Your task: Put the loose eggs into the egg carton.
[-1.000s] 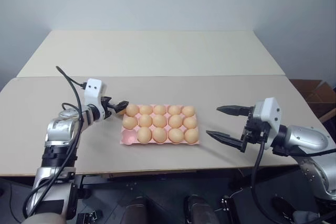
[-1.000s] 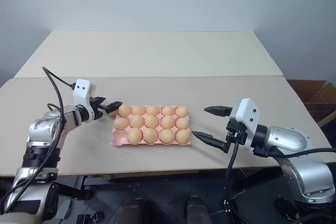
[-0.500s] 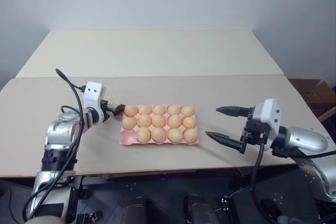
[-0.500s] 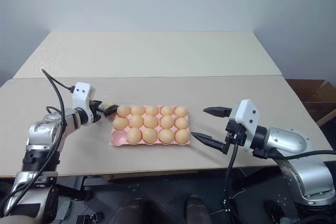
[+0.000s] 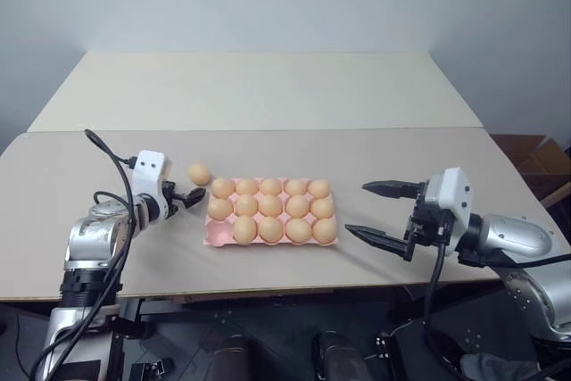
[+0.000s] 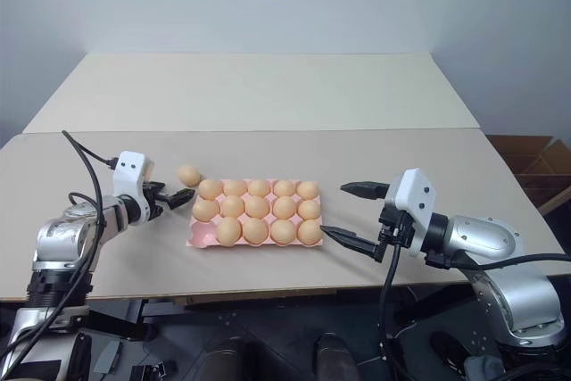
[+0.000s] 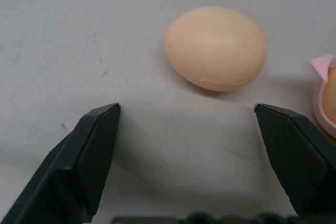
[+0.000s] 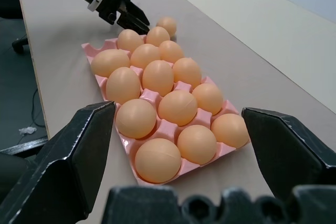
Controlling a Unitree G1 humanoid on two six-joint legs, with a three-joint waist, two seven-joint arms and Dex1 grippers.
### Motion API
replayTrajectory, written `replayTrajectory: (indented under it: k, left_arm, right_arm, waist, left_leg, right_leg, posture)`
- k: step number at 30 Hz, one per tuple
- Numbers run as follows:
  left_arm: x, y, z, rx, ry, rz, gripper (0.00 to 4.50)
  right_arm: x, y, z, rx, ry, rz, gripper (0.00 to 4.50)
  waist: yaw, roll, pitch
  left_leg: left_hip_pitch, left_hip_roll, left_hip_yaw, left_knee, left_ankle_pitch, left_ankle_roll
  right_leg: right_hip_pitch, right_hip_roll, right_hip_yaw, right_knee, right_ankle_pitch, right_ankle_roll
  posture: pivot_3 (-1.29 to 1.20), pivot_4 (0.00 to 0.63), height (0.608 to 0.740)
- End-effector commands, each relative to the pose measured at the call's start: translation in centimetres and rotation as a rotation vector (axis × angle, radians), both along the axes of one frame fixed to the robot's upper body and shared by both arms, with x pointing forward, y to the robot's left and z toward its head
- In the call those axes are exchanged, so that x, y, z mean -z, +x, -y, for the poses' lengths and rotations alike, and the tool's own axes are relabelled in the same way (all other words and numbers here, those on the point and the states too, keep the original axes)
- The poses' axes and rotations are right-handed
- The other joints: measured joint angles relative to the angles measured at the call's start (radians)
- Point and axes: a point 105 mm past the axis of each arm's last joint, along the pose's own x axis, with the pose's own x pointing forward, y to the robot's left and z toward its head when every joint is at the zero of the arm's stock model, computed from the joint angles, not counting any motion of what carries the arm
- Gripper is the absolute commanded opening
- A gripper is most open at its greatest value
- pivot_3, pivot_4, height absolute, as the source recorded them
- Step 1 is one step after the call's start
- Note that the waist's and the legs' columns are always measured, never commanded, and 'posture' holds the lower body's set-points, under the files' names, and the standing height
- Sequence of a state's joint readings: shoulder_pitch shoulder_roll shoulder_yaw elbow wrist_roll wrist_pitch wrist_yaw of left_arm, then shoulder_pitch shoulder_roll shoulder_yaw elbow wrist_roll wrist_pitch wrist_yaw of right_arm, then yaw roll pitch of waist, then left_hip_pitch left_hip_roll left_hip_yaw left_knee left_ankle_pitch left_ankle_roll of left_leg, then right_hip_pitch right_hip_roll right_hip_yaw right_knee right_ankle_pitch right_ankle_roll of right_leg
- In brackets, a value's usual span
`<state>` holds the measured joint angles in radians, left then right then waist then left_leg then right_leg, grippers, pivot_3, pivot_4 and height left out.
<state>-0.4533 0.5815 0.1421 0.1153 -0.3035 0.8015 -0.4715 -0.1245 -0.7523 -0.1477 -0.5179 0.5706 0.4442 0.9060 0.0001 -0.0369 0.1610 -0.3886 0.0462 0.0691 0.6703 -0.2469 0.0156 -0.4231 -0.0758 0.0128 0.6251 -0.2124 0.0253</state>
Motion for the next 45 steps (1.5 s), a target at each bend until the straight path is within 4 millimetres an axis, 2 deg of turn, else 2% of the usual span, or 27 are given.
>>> replayTrajectory:
  k: [1, 6, 15, 26, 33, 36, 41, 42, 45]
  left_arm:
    - [-1.1, 0.6, 0.4, 0.072, 0.086, 0.061, 4.46]
    - [-1.8, 1.9, -0.2, 0.100, 0.166, 0.095, 4.46]
    - [-1.6, 2.7, 1.6, 0.244, 0.132, 0.074, 4.46]
    - [-1.8, 4.4, 2.4, 0.295, 0.163, 0.099, 4.46]
    - [-2.0, 5.2, 3.3, 0.313, 0.121, 0.104, 4.46]
    - [-2.0, 5.2, 3.5, 0.323, 0.124, 0.105, 3.86]
    - [-2.0, 4.8, 2.8, 0.317, 0.130, 0.101, 2.20]
    - [-1.9, 4.7, 2.7, 0.316, 0.134, 0.100, 2.08]
    - [-2.3, 4.4, 1.9, 0.305, 0.154, 0.119, 2.06]
  right_arm:
    - [-1.0, -0.2, -0.4, -0.015, 0.004, 0.052, 4.50]
    - [-1.0, -0.2, -0.7, -0.017, 0.009, 0.052, 4.50]
    - [-1.5, -0.3, -0.9, -0.013, 0.016, 0.069, 4.50]
    - [-1.5, -0.5, -1.7, -0.021, 0.036, 0.075, 4.50]
    - [-1.5, -0.6, -1.9, -0.022, 0.038, 0.077, 4.50]
    - [-1.5, -0.6, -1.9, -0.013, 0.043, 0.076, 4.50]
    - [-1.7, -0.6, -1.7, 0.004, 0.049, 0.078, 4.50]
    - [-1.7, -0.6, -1.8, 0.006, 0.051, 0.078, 4.50]
    - [-1.5, -0.7, -1.9, 0.010, 0.055, 0.074, 4.50]
  waist:
    - [0.001, 0.000, 0.000]
    - [0.007, 0.000, 0.000]
    - [0.009, 0.000, 0.000]
    - [0.010, 0.000, 0.000]
    - [0.010, 0.000, 0.000]
    - [0.010, 0.000, 0.000]
    - [0.009, 0.000, 0.000]
    - [0.009, 0.000, 0.000]
    - [0.007, 0.000, 0.000]
  left_leg:
    - [0.000, 0.000, 0.000, 0.000, 0.000, 0.000]
    - [0.000, 0.000, 0.000, 0.000, 0.000, 0.000]
    - [-0.002, -0.001, 0.000, 0.001, 0.000, 0.000]
    - [-0.003, 0.000, -0.001, 0.004, 0.000, 0.000]
    - [-0.005, 0.000, -0.001, 0.006, 0.000, 0.001]
    - [-0.005, 0.000, -0.001, 0.006, -0.001, 0.001]
    - [-0.006, 0.000, -0.001, 0.006, -0.001, 0.001]
    - [-0.006, 0.000, -0.001, 0.006, -0.001, 0.001]
    - [-0.005, 0.000, -0.001, 0.006, -0.001, 0.001]
  right_leg:
    - [0.000, 0.000, 0.000, 0.000, 0.000, 0.000]
    - [0.000, 0.000, 0.000, 0.000, 0.000, 0.000]
    - [-0.001, 0.000, 0.000, -0.001, 0.000, 0.000]
    - [0.000, 0.000, -0.001, 0.000, 0.001, 0.001]
    - [0.000, 0.000, -0.002, -0.001, 0.001, 0.002]
    - [0.000, 0.000, -0.002, -0.001, 0.001, 0.002]
    - [-0.001, 0.000, -0.002, -0.001, 0.001, 0.002]
    - [-0.001, 0.000, -0.002, -0.001, 0.001, 0.002]
    - [-0.001, 0.000, -0.002, -0.001, 0.001, 0.002]
  posture:
    - [0.00, 0.150, 0.740]
    - [0.00, 0.150, 0.740]
    - [0.00, 0.150, 0.740]
    - [0.00, 0.150, 0.740]
    - [0.00, 0.150, 0.740]
    - [0.00, 0.150, 0.740]
    - [0.00, 0.150, 0.740]
    - [0.00, 0.150, 0.740]
    - [0.00, 0.150, 0.740]
